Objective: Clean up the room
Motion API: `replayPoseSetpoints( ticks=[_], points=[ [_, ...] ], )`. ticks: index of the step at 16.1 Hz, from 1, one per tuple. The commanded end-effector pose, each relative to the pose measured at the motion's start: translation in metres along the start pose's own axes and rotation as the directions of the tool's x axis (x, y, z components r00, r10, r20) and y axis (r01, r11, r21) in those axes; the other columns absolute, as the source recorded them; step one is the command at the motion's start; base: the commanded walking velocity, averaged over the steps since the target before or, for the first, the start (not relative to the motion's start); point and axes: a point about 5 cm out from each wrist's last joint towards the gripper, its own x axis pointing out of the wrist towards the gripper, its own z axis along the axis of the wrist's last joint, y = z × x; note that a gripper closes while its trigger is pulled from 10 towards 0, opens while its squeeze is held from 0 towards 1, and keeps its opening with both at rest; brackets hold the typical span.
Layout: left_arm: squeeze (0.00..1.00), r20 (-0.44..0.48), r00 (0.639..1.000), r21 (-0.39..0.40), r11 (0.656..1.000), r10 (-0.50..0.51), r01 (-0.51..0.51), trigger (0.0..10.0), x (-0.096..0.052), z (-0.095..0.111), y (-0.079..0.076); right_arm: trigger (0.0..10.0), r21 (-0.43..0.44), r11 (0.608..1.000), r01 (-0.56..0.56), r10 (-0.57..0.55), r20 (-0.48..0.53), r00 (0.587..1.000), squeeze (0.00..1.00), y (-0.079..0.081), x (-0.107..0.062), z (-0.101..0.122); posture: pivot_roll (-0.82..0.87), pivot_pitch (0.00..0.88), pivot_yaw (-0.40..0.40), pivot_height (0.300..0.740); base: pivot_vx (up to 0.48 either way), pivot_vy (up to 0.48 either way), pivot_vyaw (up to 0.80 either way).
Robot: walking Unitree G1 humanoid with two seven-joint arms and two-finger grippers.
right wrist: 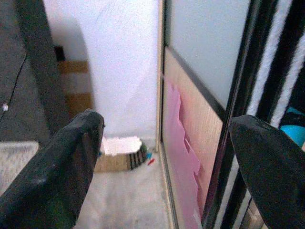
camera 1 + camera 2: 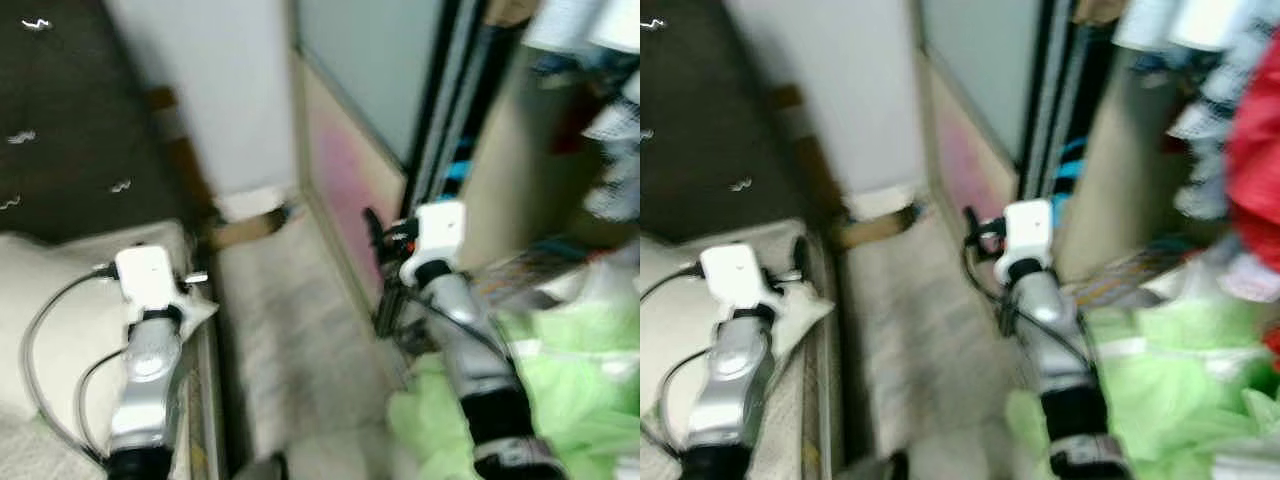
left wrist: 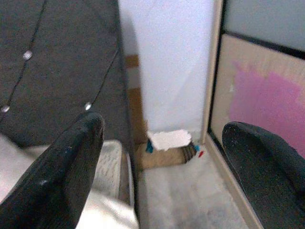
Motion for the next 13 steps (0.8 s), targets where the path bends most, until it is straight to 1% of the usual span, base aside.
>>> replayPoseSetpoints(
  ticks=[1,4,5,7,8,10,13],
  points=[
    [0.0,-0.007,1.0,0.011,1.0,0.029,-0.029,10.0,0.0,0.001,0.007,10.0,0.012,1.0,0.0,0.0,0.0,1.0,0.0,0.001,0.002,0.001,-0.07,0.0,0.002,0.74,0.0,0.0,0.8],
    [0.0,-0.003,1.0,0.002,1.0,0.026,-0.026,10.0,0.0,0.001,0.007,10.0,0.02,1.0,-0.01,0.01,-0.01,1.0,0.0,-0.001,0.003,-0.001,-0.05,0.0,-0.024,0.74,0.0,0.0,0.8],
    [0.0,0.005,1.0,-0.015,1.0,0.022,-0.022,10.0,-0.001,0.002,0.006,10.0,0.025,0.999,-0.025,0.025,-0.016,1.0,0.0,0.0,0.005,-0.002,-0.05,0.0,-0.034,0.74,0.0,0.0,0.0],
    [0.0,0.014,0.999,-0.023,0.999,0.036,-0.036,10.0,-0.004,0.002,0.007,10.0,0.026,0.998,-0.056,0.057,-0.017,0.998,0.0,0.006,0.009,-0.001,-0.03,0.0,-0.053,0.74,0.0,0.0,0.0],
    [0.0,0.018,0.999,-0.013,0.999,0.046,-0.046,10.0,-0.005,0.002,0.009,10.0,0.017,0.998,-0.068,0.068,-0.007,0.998,0.0,0.009,0.011,0.001,-0.03,0.0,-0.056,0.74,0.0,0.0,0.8],
    [0.0,0.026,0.998,-0.039,0.998,0.052,-0.051,10.0,-0.007,0.002,0.011,10.0,0.002,0.996,-0.086,0.086,0.003,0.996,0.0,0.012,0.013,0.003,-0.03,0.0,-0.055,0.74,0.0,0.0,0.8],
    [0.0,0.023,0.999,-0.046,0.998,0.031,-0.03,10.0,-0.007,0.002,0.009,10.0,0.009,0.997,-0.076,0.076,-0.001,0.997,0.0,0.01,0.011,0.001,-0.04,0.0,-0.044,0.74,0.0,0.0,0.8]
  ],
)
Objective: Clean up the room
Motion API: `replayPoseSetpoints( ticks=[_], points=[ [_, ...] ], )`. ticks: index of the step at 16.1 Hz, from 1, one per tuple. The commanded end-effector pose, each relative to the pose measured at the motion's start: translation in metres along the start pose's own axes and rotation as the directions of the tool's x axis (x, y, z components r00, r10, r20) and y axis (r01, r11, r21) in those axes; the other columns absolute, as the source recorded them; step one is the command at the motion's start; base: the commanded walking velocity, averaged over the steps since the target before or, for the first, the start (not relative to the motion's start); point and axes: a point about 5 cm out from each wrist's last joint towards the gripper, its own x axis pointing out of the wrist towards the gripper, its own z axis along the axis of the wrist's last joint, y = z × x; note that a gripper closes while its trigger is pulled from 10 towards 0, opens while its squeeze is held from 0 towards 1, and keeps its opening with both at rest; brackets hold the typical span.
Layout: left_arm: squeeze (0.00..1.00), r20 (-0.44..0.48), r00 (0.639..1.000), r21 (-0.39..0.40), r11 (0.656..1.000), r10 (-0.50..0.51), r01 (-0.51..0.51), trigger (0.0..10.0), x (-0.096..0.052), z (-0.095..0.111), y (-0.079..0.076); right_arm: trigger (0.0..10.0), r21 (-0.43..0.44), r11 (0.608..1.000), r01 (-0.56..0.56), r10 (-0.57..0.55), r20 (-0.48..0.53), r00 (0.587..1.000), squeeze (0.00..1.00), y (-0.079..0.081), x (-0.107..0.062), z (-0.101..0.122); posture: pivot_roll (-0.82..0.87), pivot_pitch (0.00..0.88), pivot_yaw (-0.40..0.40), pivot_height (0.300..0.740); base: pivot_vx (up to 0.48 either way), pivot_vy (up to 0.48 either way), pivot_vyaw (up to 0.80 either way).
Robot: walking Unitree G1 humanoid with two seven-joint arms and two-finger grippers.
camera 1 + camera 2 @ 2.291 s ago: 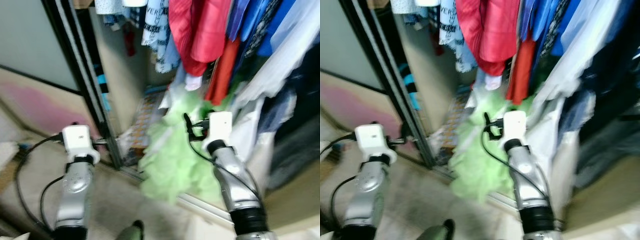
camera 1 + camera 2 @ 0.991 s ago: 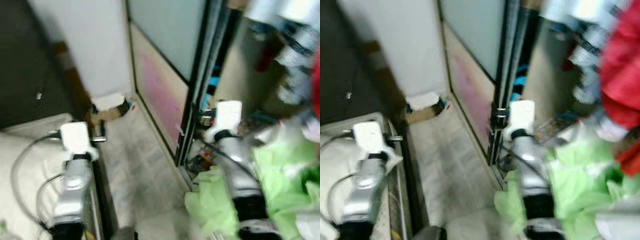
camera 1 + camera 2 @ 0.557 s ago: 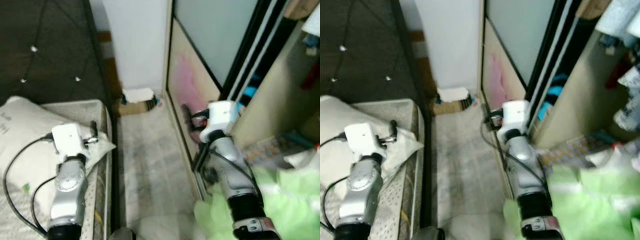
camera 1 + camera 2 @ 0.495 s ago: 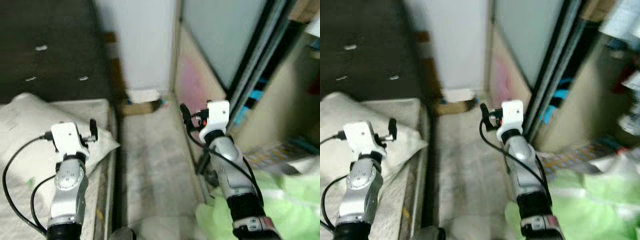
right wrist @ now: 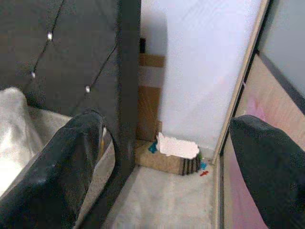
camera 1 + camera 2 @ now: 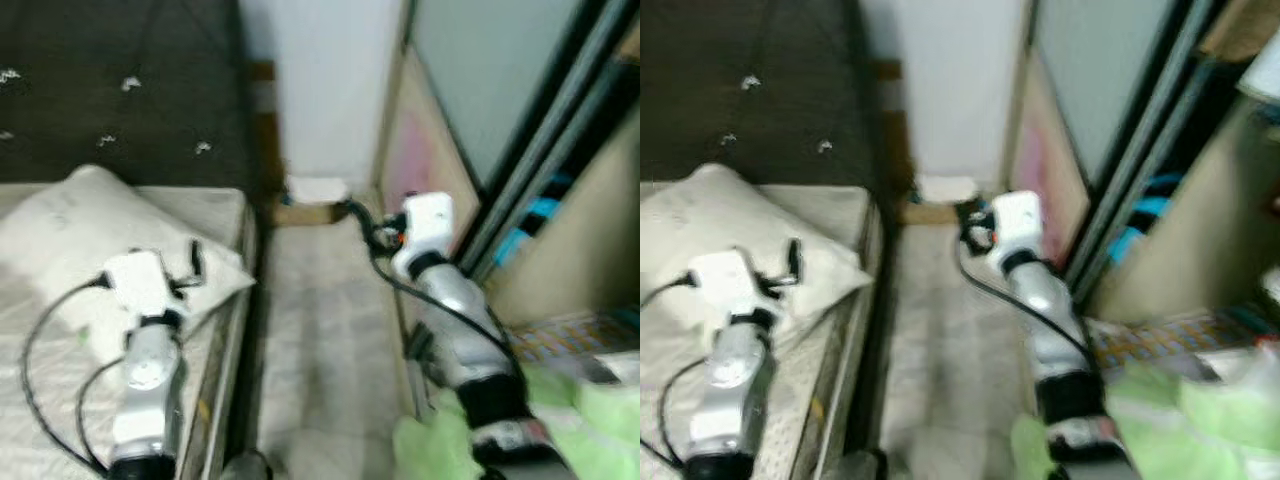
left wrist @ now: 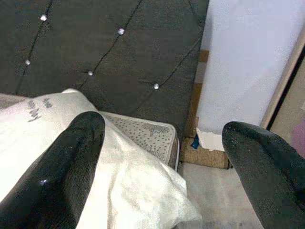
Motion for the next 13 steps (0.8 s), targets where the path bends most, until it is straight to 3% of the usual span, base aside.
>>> replayPoseSetpoints(
  ticks=[1,7,13],
  points=[
    [0.0,0.014,1.0,0.005,1.0,0.001,-0.001,10.0,0.002,0.0039,0.0041,10.0,0.011,1.0,-0.012,0.012,0.007,1.0,0.0,0.0044,0.0009,0.0011,-0.04,0.0,-0.039,0.74,0.0,0.0,0.8],
    [0.0,0.003,1.0,0.041,0.999,-0.017,0.017,10.0,0.0053,0.0049,0.0017,10.0,0.025,1.0,0.003,-0.004,0.012,1.0,0.0,0.0063,0.0016,0.0002,-0.04,0.0,-0.015,0.74,0.0,0.0,0.8],
    [0.0,-0.018,0.997,0.021,0.997,-0.078,0.079,10.0,0.004,0.0071,-0.0056,10.0,0.047,0.998,0.032,-0.033,0.02,0.999,0.0,0.004,0.0017,0.0006,-0.04,0.0,-0.003,0.74,0.0,0.0,0.8]
  ],
)
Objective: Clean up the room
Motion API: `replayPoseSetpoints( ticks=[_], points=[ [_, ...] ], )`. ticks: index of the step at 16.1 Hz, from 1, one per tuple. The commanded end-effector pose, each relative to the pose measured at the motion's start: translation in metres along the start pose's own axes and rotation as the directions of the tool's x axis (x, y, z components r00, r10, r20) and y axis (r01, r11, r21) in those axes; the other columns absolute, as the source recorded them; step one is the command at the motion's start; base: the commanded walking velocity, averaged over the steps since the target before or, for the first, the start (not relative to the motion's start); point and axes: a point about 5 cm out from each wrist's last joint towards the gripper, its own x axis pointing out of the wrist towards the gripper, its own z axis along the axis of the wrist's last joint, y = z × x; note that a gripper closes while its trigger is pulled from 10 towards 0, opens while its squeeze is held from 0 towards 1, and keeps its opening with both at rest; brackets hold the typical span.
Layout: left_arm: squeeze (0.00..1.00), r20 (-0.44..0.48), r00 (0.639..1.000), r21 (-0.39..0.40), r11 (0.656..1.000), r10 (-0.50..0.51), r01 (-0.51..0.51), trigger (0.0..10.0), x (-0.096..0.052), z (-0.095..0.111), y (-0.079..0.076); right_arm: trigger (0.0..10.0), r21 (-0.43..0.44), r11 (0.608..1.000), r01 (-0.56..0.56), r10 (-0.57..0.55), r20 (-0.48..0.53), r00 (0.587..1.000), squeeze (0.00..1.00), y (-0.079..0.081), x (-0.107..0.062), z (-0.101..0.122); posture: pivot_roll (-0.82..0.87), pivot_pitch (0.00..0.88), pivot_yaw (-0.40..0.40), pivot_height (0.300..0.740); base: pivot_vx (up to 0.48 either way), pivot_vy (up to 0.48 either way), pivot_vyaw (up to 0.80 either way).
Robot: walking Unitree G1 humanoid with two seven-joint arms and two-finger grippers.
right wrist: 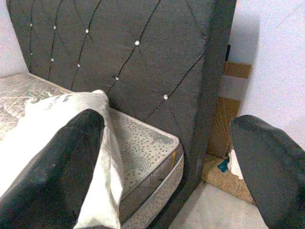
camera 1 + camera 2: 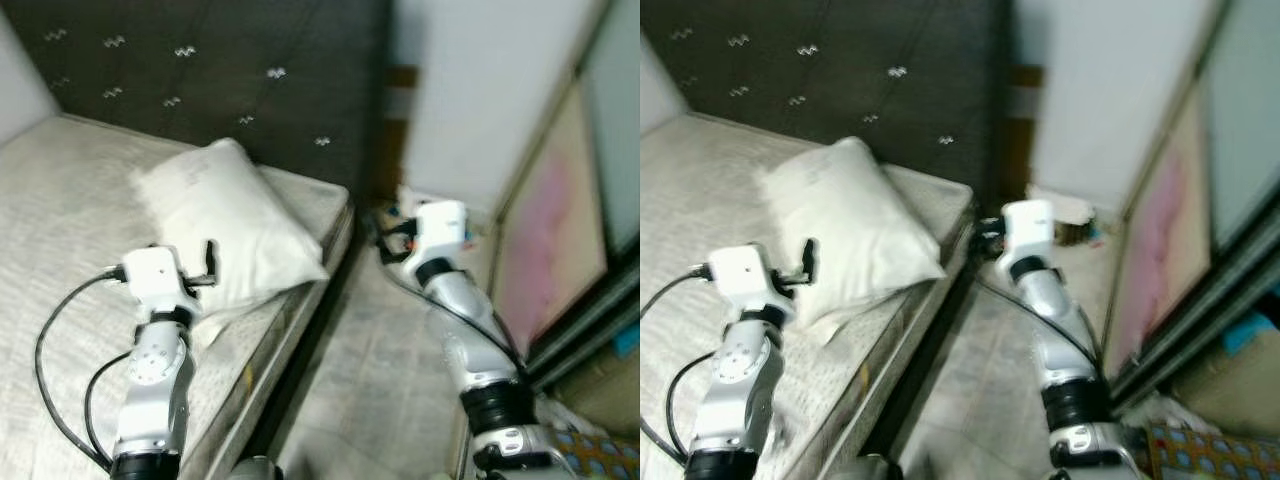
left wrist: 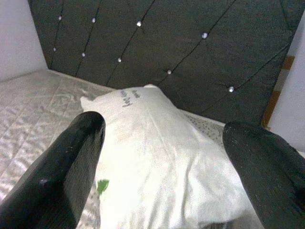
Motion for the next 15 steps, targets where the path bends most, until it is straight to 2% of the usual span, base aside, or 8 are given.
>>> replayPoseSetpoints(
  ticks=[1,4,7,10,13,15],
  points=[
    [0.0,-0.008,1.0,0.002,1.0,-0.02,0.02,10.0,-0.001,0.002,0.002,10.0,0.026,1.0,-0.001,0.001,0.014,1.0,0.0,0.006,0.001,0.003,-0.04,0.0,-0.003,0.74,0.0,0.0,0.8],
    [0.0,0.0,0.997,0.025,0.997,-0.078,0.078,10.0,-0.003,0.005,-0.004,10.0,0.066,0.995,0.077,-0.074,-0.034,0.997,0.0,-0.003,-0.008,-0.005,-0.05,0.0,0.002,0.74,0.0,0.0,0.8],
    [0.0,-0.002,0.992,0.0,0.992,-0.122,0.122,10.0,-0.004,0.006,-0.012,10.0,0.082,0.99,0.116,-0.111,-0.069,0.991,0.0,-0.004,-0.013,-0.012,-0.05,0.0,0.01,0.74,0.0,0.0,0.8],
    [0.0,0.022,0.993,0.021,0.993,-0.12,0.119,10.0,-0.005,0.012,-0.015,10.0,0.077,0.992,0.104,-0.099,-0.071,0.993,0.0,-0.002,-0.009,-0.009,-0.05,0.0,0.008,0.74,0.0,0.0,0.8],
    [0.0,0.027,0.997,0.06,0.995,-0.079,0.077,10.0,-0.004,0.013,-0.009,10.0,0.072,0.993,0.09,-0.085,-0.064,0.994,0.0,-0.002,-0.005,-0.006,-0.05,0.0,-0.004,0.74,0.0,0.0,0.8],
    [0.0,0.029,0.997,0.055,0.996,-0.069,0.067,10.0,-0.004,0.013,-0.008,10.0,0.072,0.994,0.084,-0.08,-0.059,0.995,0.0,-0.003,-0.003,-0.004,-0.05,0.0,-0.005,0.74,0.0,0.0,0.8]
  ],
)
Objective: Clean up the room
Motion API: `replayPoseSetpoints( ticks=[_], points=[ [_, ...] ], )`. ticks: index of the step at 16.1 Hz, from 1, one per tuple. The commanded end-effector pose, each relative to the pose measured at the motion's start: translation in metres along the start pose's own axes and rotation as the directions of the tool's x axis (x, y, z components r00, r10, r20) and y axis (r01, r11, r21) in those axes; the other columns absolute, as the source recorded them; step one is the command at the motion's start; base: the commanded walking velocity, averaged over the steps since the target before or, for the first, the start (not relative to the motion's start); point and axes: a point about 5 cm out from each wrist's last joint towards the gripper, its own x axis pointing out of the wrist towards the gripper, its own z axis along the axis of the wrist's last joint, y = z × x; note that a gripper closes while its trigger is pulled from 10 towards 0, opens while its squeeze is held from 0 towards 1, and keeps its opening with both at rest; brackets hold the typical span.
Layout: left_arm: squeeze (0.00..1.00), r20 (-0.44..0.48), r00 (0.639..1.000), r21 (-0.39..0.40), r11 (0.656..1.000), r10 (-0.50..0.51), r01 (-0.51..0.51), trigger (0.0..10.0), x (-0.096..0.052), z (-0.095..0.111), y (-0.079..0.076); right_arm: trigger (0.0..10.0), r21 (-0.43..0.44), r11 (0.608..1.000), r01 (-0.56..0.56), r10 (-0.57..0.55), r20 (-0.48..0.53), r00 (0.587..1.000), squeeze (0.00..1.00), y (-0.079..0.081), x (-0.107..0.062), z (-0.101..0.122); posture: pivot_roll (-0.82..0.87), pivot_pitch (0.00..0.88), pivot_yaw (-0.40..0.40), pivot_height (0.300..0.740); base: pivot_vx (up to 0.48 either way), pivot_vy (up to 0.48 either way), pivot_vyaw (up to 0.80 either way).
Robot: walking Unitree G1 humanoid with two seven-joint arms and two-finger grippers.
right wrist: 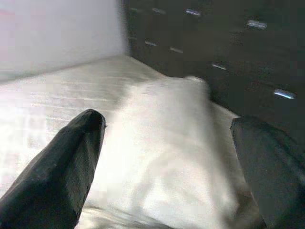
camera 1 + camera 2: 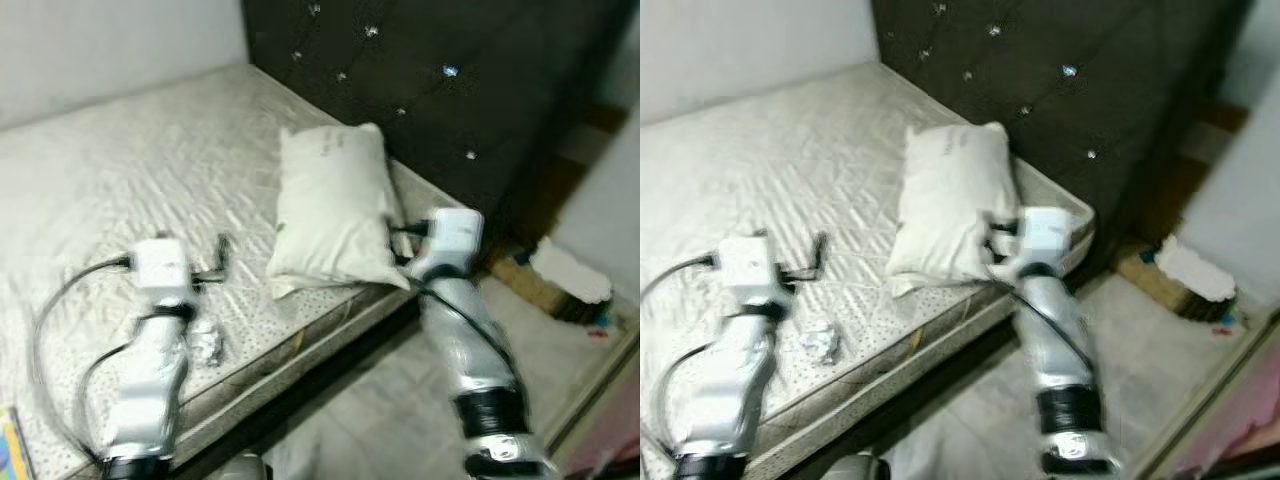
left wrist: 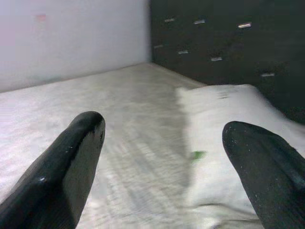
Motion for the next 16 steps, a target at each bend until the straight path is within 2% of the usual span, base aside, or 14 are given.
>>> replayPoseSetpoints(
  ticks=[1,2,3,7,11,16],
  points=[
    [0.0,0.021,1.0,-0.021,1.0,-0.021,0.021,10.0,0.0013,0.0035,-0.0063,10.0,-0.008,1.0,0.022,-0.023,-0.012,1.0,0.0,-0.0092,-0.0015,-0.0012,-0.05,0.0,-0.007,0.74,0.0,0.0,0.8],
    [0.0,0.025,0.999,-0.036,0.999,-0.038,0.039,10.0,0.0013,0.004,-0.0065,10.0,-0.007,1.0,0.02,-0.02,-0.012,1.0,0.0,-0.0086,-0.0013,-0.001,-0.05,0.0,-0.008,0.74,0.0,0.0,0.8],
    [0.0,0.035,0.999,-0.008,0.999,-0.032,0.032,10.0,0.0012,0.0048,-0.0047,10.0,-0.005,1.0,0.012,-0.012,-0.01,1.0,0.0,-0.0076,-0.0013,-0.0008,-0.05,0.0,-0.008,0.74,0.0,0.0,0.8],
    [0.0,0.042,0.999,0.018,1.0,-0.003,0.002,10.0,0.001,0.0035,0.0,10.0,-0.004,1.0,-0.002,0.002,-0.008,1.0,0.0,-0.0057,-0.0013,-0.0009,-0.05,0.0,-0.008,0.74,0.0,0.0,0.8],
    [0.0,0.04,0.999,-0.003,1.0,-0.014,0.014,10.0,0.0026,0.0043,-0.0072,10.0,-0.004,1.0,-0.009,0.009,-0.006,1.0,0.0,-0.0048,0.0003,-0.0001,-0.05,0.0,-0.008,0.74,0.0,0.0,0.8],
    [0.0,0.026,0.999,-0.013,1.0,-0.027,0.028,10.0,0.0027,0.002,-0.0066,10.0,0.0,1.0,-0.011,0.011,0.0,1.0,0.0,-0.0043,0.0013,0.0006,-0.05,0.0,-0.007,0.74,0.0,0.0,0.8]
  ],
)
